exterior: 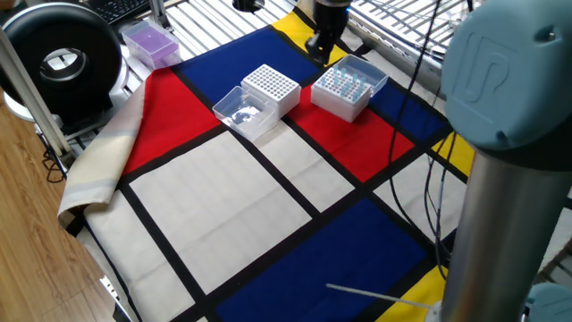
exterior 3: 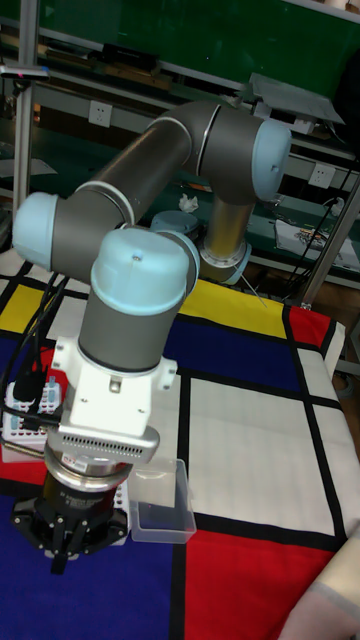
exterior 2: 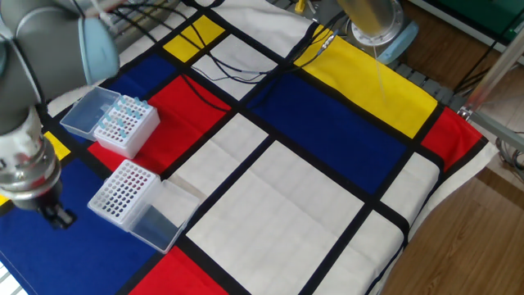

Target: Transfer all medium pipette tips from one holder to another

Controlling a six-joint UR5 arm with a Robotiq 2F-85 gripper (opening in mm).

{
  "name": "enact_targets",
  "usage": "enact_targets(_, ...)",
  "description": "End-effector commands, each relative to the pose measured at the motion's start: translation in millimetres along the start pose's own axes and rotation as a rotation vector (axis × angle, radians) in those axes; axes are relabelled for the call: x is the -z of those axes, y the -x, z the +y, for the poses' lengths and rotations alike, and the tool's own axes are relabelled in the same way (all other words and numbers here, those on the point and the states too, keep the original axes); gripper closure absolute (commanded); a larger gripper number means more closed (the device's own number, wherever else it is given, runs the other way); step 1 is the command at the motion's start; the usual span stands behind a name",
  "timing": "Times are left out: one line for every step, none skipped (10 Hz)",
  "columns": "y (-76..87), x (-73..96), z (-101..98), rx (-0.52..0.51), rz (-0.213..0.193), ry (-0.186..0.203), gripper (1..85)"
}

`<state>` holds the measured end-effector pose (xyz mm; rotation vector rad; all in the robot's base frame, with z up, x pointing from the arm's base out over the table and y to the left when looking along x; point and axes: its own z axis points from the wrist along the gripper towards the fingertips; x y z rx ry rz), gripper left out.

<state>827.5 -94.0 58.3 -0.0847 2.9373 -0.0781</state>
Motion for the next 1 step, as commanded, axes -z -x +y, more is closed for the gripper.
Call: enact_targets(8.7,-6.9,3.8,-0.006,-0.017,0.015,84.0)
